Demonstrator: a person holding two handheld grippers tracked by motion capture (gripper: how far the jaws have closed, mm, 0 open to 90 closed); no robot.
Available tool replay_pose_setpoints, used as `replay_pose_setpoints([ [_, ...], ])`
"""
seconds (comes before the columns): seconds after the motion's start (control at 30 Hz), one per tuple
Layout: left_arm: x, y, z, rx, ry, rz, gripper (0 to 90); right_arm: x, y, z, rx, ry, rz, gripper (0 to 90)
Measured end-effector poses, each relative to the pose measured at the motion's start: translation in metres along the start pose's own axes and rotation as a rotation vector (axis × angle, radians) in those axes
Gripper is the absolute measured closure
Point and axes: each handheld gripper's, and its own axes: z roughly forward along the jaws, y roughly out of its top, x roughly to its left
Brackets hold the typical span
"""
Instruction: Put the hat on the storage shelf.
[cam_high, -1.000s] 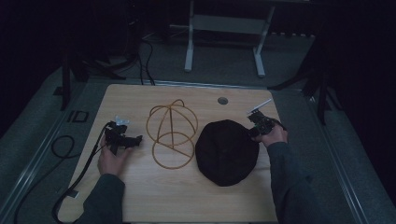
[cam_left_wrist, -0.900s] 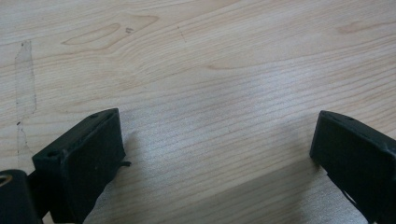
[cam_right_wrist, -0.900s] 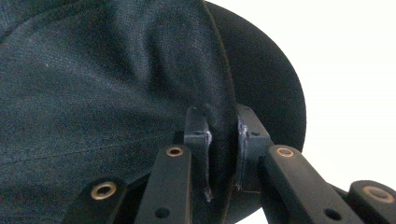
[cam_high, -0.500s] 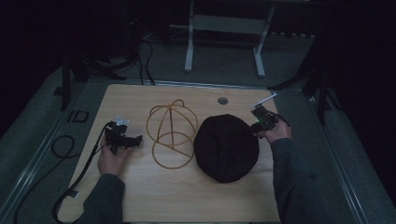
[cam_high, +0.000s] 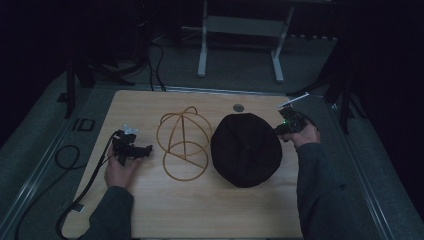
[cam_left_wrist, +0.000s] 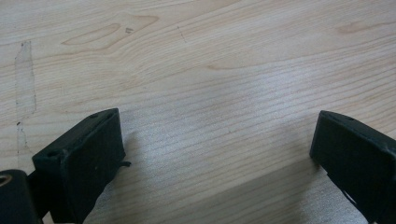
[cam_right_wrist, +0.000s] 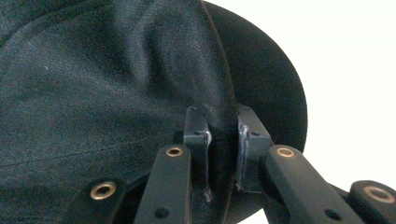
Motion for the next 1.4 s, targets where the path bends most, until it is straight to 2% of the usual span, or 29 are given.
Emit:
replay_pose_setpoints([
  [0.13, 0.000, 0.000, 0.000, 0.000, 0.000, 0.000, 2.4, -0.003, 0.002, -0.005, 0.016, 0.006, 0.008, 77.8],
  [0.33, 0.000, 0.000, 0.000, 0.000, 0.000, 0.000, 2.4, -0.008, 0.005, -0.014, 0.007, 0.019, 0.028, 77.6],
  [0.47, 0.000, 0.000, 0.000, 0.000, 0.000, 0.000, 2.4, -0.010, 0.008, -0.025, -0.019, 0.039, 0.051, 77.5],
  [0.83, 0.000, 0.000, 0.000, -0.003, 0.000, -0.002, 2.4, -0.017, 0.013, -0.039, -0.070, 0.077, 0.102, 77.4],
  [1.4, 0.000, 0.000, 0.000, -0.002, 0.000, -0.001, 2.4, -0.011, 0.024, -0.063, -0.124, 0.108, 0.097, 77.4],
])
